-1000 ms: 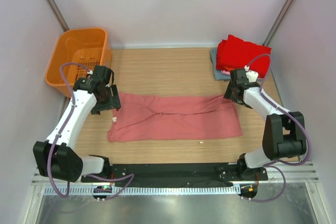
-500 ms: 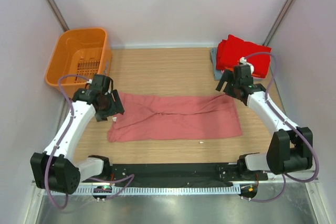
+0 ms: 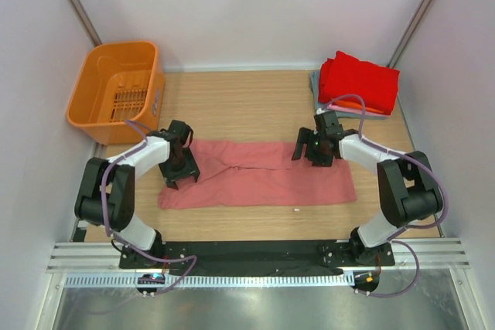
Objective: Fold and stack the t-shirts
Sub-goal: Fold the tshirt
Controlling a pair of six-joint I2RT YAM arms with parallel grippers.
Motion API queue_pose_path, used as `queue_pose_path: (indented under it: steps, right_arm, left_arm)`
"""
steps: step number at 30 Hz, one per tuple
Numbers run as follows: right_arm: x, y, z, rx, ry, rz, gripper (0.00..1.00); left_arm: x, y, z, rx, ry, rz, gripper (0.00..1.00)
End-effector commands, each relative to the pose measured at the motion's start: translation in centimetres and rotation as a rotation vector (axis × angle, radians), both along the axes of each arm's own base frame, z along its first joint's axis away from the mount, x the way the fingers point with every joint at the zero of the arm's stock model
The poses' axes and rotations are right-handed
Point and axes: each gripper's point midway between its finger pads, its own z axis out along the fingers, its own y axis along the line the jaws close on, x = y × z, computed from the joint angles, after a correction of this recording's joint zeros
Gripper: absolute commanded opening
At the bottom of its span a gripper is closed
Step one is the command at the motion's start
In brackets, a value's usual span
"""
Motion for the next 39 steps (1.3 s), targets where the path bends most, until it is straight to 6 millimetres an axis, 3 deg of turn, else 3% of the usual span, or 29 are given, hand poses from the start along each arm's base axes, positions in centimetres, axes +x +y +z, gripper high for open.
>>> queue_pose_path:
  steps: [1, 6, 8, 10, 11, 12, 13, 14, 16, 17, 18, 19, 20, 21, 22, 23, 24, 25, 26, 27, 28, 29, 32, 33, 34, 35, 37, 38, 39]
  right_arm:
    - [-2.6, 1.9, -0.2, 0.035, 0.012, 0.024, 0.83]
    - [-6.7, 3.1, -0.9, 0.124, 0.064, 0.03, 0.84]
    - [-8.6, 3.6, -1.3, 0.164, 0.095, 0.028, 0.84]
    - [-9.6, 4.2, -0.4, 0.204, 0.076, 0.025, 0.85]
    - [-11.1, 4.5, -0.9, 0.222, 0.107, 0.012, 0.85]
    - [-11.8, 4.9, -0.8, 0.236, 0.11, 0.012, 0.85]
    - [-12.2, 5.5, 0.1, 0.27, 0.075, 0.018, 0.85]
    - [-14.1, 6.3, -0.6, 0.282, 0.113, 0.003, 0.85]
    - [-15.1, 8.4, 0.9, 0.364, 0.064, 0.01, 0.85]
    - [-16.3, 9.8, 1.2, 0.413, 0.08, -0.001, 0.85]
    - [-17.9, 12.3, 2.3, 0.45, 0.048, 0.088, 0.85]
    - [-19.0, 13.7, 2.9, 0.456, 0.043, 0.145, 0.86]
    - [-19.3, 15.9, 5.2, 0.489, 0.007, 0.211, 0.87]
    - [-21.4, 17.6, 6.2, 0.47, -0.015, 0.344, 0.88]
    - [-21.7, 17.5, 6.0, 0.399, -0.012, 0.376, 0.88]
    - [-21.3, 19.1, 8.7, 0.397, -0.066, 0.425, 0.89]
    - [-21.2, 19.1, 9.3, 0.35, -0.114, 0.48, 0.89]
    - [-20.9, 18.3, 9.4, 0.293, -0.133, 0.489, 0.91]
    - [-19.8, 18.6, 11.4, 0.289, -0.202, 0.481, 0.93]
    - [-19.0, 18.2, 12.8, 0.283, -0.256, 0.475, 0.95]
    - [-17.7, 16.9, 13.3, 0.2, -0.321, 0.474, 0.97]
    - [-16.6, 16.9, 15.6, 0.202, -0.376, 0.46, 0.99]
    - [-12.3, 14.9, 19.1, 0.126, -0.494, 0.39, 1.0]
    - [-10.8, 14.4, 19.1, 0.102, -0.496, 0.364, 1.0]
    - [-9.3, 13.9, 20.3, 0.098, -0.52, 0.338, 1.0]
    - [-6.7, 12.3, 20.7, 0.088, -0.522, 0.264, 1.0]
    - [-3.3, 11.4, 21.1, 0.07, -0.523, 0.2, 1.0]
    - [-0.7, 10.3, 20.3, 0.051, -0.508, 0.16, 1.0]
    - [0.6, 10.1, 20.4, 0.046, -0.51, 0.154, 1.0]
  left_arm:
    - [2.9, -0.4, -0.8, 0.009, -0.061, 0.032, 0.66]
    - [7.2, -1.0, -1.1, 0.036, -0.074, 0.018, 0.65]
    - [8.3, -1.3, -2.4, 0.049, -0.036, 0.013, 0.64]
    - [11.3, -2.2, -1.7, 0.041, -0.071, 0.006, 0.63]
    - [11.7, -2.2, -3.2, 0.056, -0.024, 0.002, 0.63]
    - [14.6, -3.1, -1.9, 0.044, -0.073, -0.012, 0.63]
    - [15.8, -3.6, -1.8, 0.045, -0.076, -0.022, 0.63]
    - [17.9, -4.6, -2.1, 0.052, -0.073, -0.041, 0.63]
    - [19.3, -5.9, -2.4, 0.061, -0.041, -0.096, 0.63]
    - [22.8, -8.2, 0.2, 0.032, -0.136, -0.128, 0.63]
    - [23.5, -9.2, -2.4, 0.031, -0.094, -0.189, 0.63]
    - [24.4, -10.7, -2.0, -0.002, -0.101, -0.234, 0.64]
    - [27.7, -14.6, 2.3, -0.094, -0.243, -0.303, 0.64]
    - [28.1, -16.5, 0.7, -0.14, -0.232, -0.363, 0.66]
    - [28.5, -17.5, 2.3, -0.158, -0.263, -0.411, 0.7]
    - [29.7, -19.5, 6.3, -0.23, -0.372, -0.451, 0.72]
    - [29.6, -20.5, 7.4, -0.272, -0.397, -0.481, 0.74]
    - [30.6, -21.5, 13.8, -0.327, -0.556, -0.508, 0.78]
    - [29.3, -21.3, 12.3, -0.338, -0.507, -0.514, 0.81]
    - [29.0, -21.2, 14.1, -0.345, -0.549, -0.523, 0.85]
    - [28.4, -20.8, 20.9, -0.357, -0.7, -0.536, 0.92]
    - [27.4, -19.9, 20.7, -0.326, -0.685, -0.536, 0.95]
    - [24.5, -16.3, 26.6, -0.209, -0.742, -0.515, 0.98]
    - [24.0, -14.7, 27.2, -0.142, -0.741, -0.478, 0.98]
    - [22.5, -13.2, 27.1, -0.098, -0.694, -0.462, 0.97]
    - [20.8, -11.9, 28.4, -0.071, -0.698, -0.45, 0.97]
    - [18.0, -9.5, 28.6, -0.005, -0.652, -0.427, 0.91]
    - [15.7, -8.3, 29.0, 0.008, -0.665, -0.417, 0.9]
    - [14.1, -7.5, 29.6, 0.004, -0.687, -0.411, 0.9]
